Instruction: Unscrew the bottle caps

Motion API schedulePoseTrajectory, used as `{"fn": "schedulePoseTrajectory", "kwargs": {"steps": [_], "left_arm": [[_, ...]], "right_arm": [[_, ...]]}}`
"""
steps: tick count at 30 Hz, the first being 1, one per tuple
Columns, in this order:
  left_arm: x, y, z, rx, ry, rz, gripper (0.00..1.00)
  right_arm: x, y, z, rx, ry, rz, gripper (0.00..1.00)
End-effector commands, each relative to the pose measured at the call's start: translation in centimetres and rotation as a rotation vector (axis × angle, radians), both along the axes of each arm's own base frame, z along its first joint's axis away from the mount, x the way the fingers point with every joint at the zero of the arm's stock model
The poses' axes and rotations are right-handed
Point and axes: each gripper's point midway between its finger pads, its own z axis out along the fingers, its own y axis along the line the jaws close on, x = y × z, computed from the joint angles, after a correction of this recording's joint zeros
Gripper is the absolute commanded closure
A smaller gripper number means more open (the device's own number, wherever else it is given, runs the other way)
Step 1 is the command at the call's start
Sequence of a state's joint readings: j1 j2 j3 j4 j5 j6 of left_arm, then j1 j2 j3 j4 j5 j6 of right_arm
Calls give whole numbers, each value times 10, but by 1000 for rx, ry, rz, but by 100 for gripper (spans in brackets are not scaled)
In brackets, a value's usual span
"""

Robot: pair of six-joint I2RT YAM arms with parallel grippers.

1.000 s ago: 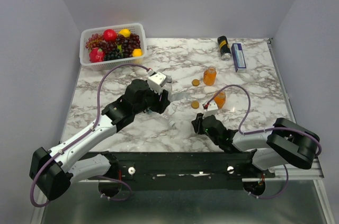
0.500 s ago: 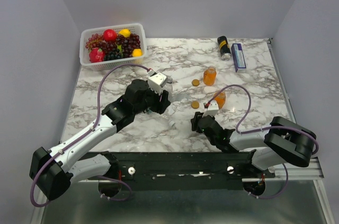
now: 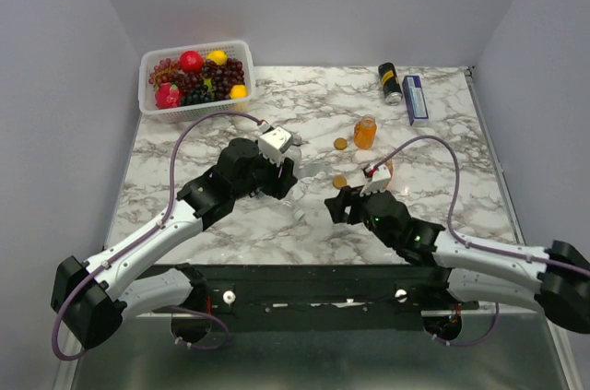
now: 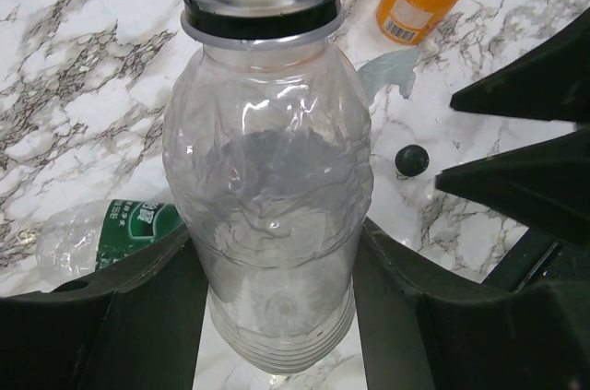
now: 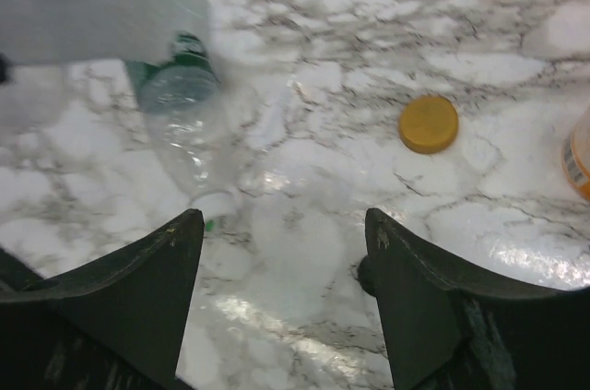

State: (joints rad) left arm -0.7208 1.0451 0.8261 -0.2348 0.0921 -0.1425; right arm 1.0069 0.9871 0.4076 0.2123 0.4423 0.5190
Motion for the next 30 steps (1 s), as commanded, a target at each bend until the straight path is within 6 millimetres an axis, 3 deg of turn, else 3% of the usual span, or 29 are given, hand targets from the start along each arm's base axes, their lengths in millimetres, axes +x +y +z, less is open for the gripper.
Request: {"fn": "schedulePoseTrajectory", "kwargs": {"steps": [1,4,5,6,8,13,15,22,30], "left_arm": [[-15,-10,13,-29,-42,-88,68],[-33,-23,20,-57,-63,-196,68],[-39,-28,23,-68,-74,-229,68],[-49,-35,23,-71,-75,-289,68],[-61,-41,21,-58,-77,-349,68],[-88,-56,8,-6,-49,-463,68],[-90,-59,5,12,-57,-485,68],[-90,-59,1,24,-55,-476,68],[-91,-62,-1,28,-46,-485,68]], "right_arm": [[-26,-7,49,-11,-10,160,20],[-34,-9,84,66,-26,253,19],[-29,-11,106,105,-56,256,19],[-38,-5,117,136,-58,333,19],[-38,-5,145,178,-87,367,18],[-54,13,186,252,-96,520,18],[-54,19,190,253,-86,547,19],[-57,26,165,229,-24,586,23],[-55,31,153,216,-6,601,29]]}}
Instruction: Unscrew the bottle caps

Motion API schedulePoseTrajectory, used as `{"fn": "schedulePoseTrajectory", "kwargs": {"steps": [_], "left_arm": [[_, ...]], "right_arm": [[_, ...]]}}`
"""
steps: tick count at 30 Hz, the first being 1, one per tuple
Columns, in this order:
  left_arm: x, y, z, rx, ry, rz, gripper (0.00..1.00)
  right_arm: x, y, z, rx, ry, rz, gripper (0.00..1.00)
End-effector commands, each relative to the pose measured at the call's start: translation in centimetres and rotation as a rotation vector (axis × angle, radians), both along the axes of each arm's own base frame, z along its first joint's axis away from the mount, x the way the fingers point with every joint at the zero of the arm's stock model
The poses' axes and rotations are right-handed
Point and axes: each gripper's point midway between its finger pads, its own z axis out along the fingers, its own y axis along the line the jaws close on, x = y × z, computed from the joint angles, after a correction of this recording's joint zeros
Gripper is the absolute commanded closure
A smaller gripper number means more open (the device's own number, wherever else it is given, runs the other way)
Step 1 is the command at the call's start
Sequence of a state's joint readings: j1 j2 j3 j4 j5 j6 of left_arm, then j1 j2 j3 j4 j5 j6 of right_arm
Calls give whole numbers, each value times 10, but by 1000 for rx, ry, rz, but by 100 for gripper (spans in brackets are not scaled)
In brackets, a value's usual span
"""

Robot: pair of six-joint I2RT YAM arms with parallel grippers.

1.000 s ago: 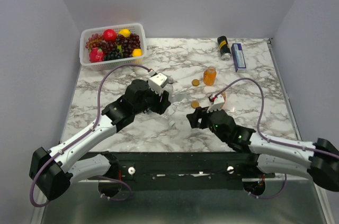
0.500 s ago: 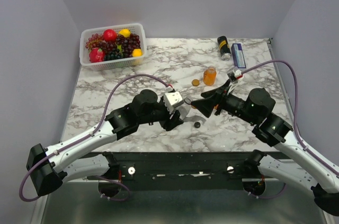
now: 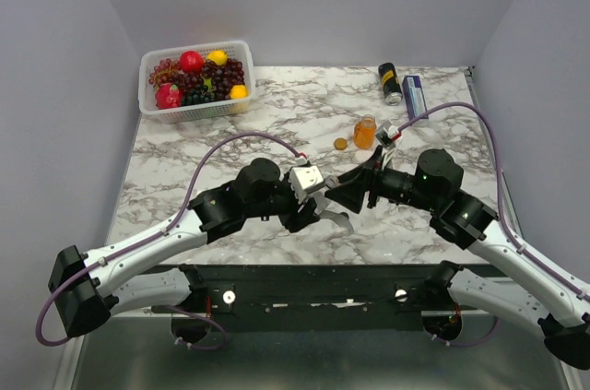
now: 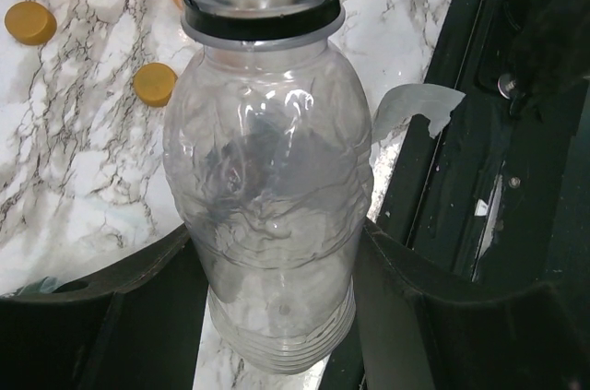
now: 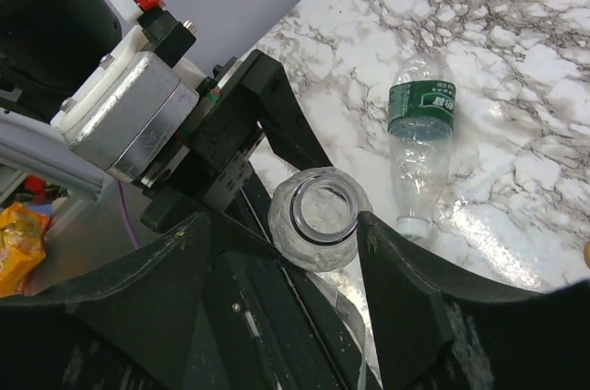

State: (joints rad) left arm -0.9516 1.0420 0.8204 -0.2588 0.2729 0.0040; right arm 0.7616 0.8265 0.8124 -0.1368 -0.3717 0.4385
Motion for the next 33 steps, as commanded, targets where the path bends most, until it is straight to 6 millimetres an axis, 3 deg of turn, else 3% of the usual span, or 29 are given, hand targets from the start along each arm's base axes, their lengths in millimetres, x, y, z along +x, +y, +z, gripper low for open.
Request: {"fn": "schedulePoseTrajectory", "kwargs": {"steps": [1,11,15,18,19,20,21,24,30,33], "left_arm": [[-4,-5,3,-3,-6,-31,68],[-8,-7,-1,3,-1,-52,68],[-5,-6,-1,11,-5,-35,68],[-4,-6,-1,12,-8,-24,68],[-3,-5,-1,12,-7,-21,67],[-2,-5,-2,15,-8,-14,63],[0,-4,-1,16,-14,-1,46],[1,-3,1,12,-22,13,16],[3,1,17,-44,-63,33,1],[1,2,26,-81,-85,29,1]], "right_arm": [[-1,4,-11,-26,15,36,31],[8,7,-28,-61,31,11,44],[8,7,-31,-66,37,14,61],[6,5,-34,-68,40,11,80],[6,4,-37,-72,44,8,91],[5,2,-36,-68,37,4,95],[5,0,-41,-76,41,-4,99],[9,-13,-46,-103,33,-72,99],[26,-60,-66,-256,31,-313,99],[34,-89,-75,-351,30,-446,99]]}}
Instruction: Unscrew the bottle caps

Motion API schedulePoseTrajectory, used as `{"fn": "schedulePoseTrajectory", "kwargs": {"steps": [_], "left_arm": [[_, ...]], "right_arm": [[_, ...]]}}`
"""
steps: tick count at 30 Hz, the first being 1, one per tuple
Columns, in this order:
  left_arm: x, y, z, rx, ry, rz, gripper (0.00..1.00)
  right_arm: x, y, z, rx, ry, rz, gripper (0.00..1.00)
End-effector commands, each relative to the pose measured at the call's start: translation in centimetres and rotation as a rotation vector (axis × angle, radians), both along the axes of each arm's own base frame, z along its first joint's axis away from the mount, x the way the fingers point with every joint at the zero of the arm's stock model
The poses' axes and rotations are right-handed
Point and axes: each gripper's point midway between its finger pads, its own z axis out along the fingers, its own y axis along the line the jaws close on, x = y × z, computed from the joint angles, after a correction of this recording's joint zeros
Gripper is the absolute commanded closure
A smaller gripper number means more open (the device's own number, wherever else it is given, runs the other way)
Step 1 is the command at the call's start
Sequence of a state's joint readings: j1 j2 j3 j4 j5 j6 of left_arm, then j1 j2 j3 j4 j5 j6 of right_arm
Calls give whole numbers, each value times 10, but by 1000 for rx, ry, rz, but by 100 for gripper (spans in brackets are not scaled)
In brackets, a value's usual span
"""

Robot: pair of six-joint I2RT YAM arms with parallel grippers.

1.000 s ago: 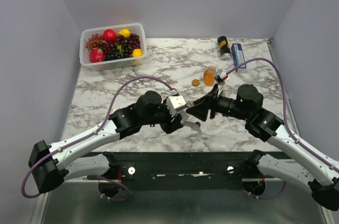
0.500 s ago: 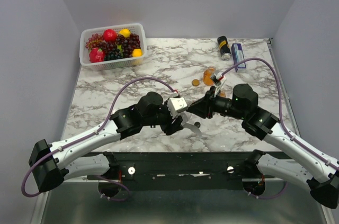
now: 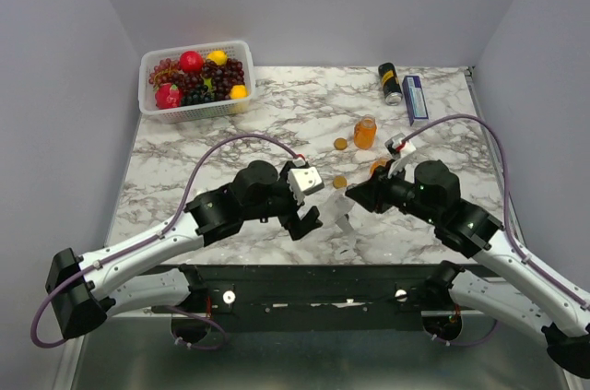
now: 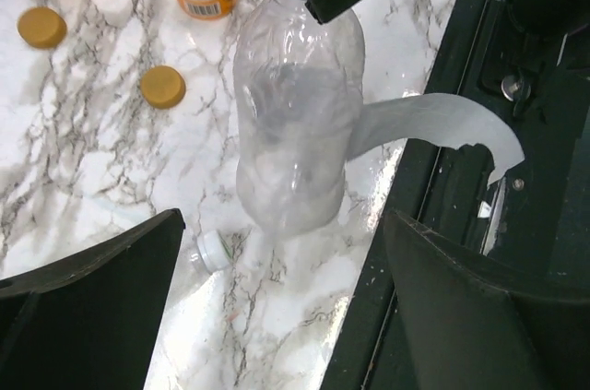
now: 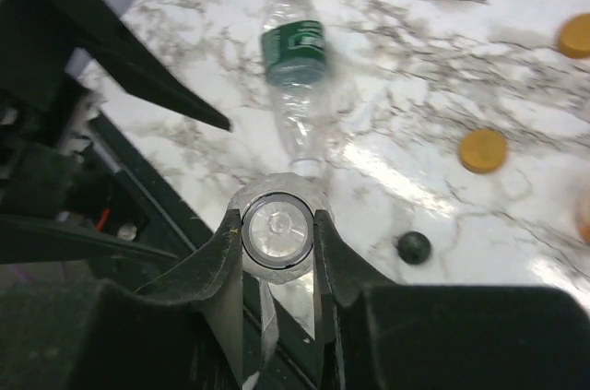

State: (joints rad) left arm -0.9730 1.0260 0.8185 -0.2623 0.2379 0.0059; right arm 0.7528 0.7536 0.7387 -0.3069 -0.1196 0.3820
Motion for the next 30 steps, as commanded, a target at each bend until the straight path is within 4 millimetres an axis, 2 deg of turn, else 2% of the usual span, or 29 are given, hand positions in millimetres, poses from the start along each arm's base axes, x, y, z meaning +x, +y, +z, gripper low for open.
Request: {"fn": "schedulePoseTrajectory", "kwargs": {"steps": [1,7,11,19,30], "left_arm": [[2,2,26,-92,-72,18,1],[10,7,25,-76,-88,68,1],[15,8,21,-49,-84,93,1],[15,9,18,-43,-57,112,1],[16,9,16,-35,-55,117,1]], "right_arm": [[14,-59,-23,-211,-2,-254,99],[19,-106,-35,-378,13,-443,99],[16,-125,-50,-470,57,-506,99],[23,-126,-59,-527,89,-538,99],[38,-117,-68,-481,79,-582,99]]}}
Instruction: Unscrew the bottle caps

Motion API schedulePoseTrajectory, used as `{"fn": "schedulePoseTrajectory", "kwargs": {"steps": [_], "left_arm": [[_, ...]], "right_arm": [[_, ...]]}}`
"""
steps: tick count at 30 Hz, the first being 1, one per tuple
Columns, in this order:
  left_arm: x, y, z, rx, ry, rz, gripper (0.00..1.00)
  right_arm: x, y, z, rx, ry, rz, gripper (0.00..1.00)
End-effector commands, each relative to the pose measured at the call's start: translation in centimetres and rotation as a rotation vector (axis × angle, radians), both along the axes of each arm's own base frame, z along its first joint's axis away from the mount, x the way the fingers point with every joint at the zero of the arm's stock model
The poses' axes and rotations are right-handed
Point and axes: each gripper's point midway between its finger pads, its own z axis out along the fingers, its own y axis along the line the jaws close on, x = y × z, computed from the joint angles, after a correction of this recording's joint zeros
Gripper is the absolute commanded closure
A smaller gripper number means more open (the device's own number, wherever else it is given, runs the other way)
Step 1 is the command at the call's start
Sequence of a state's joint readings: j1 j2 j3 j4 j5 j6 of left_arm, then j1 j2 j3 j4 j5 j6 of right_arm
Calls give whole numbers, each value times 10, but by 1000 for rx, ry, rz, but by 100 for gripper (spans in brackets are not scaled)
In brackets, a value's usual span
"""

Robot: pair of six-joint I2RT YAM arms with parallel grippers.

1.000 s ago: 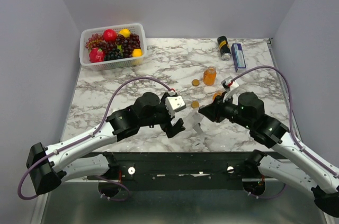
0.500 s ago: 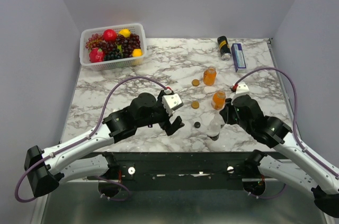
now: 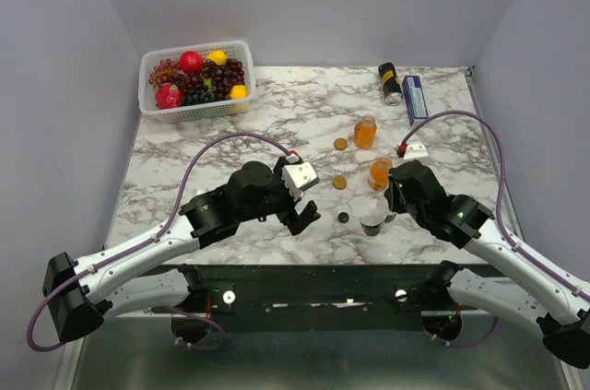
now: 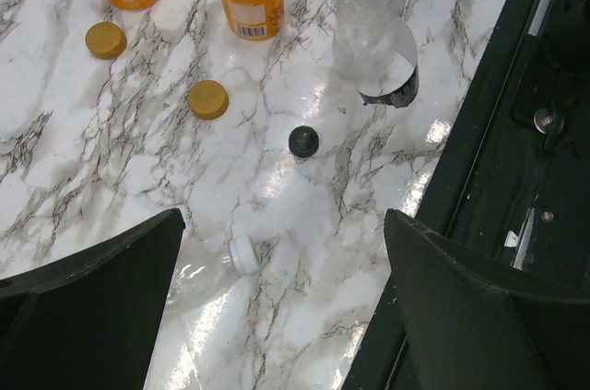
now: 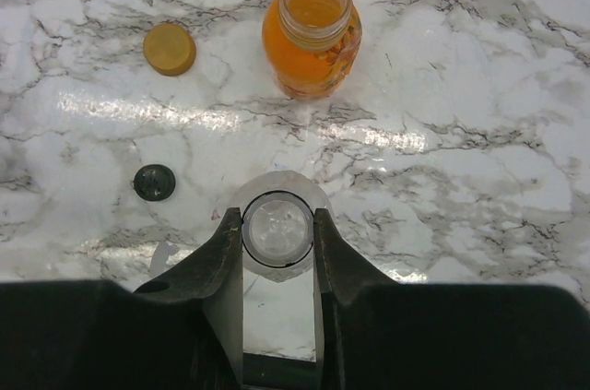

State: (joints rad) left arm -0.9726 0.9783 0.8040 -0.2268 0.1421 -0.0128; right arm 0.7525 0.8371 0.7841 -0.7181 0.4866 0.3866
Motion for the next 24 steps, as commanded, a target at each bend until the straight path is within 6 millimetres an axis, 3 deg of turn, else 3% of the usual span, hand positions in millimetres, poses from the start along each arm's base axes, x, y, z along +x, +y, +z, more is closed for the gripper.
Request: {"fn": "schedulePoseTrajectory", "kwargs": {"steps": [1,15,24], "left_arm": [[2,2,2,6,0,22,1],[4,2,0,14,2,30,1],[4,3,3,9,-5,33,1]], "right_arm": [[12,2,3,35,-46,-46,99],[17,1,-11,10,-7,-109,99],[14,1,-31,8,36,-133,99]]}}
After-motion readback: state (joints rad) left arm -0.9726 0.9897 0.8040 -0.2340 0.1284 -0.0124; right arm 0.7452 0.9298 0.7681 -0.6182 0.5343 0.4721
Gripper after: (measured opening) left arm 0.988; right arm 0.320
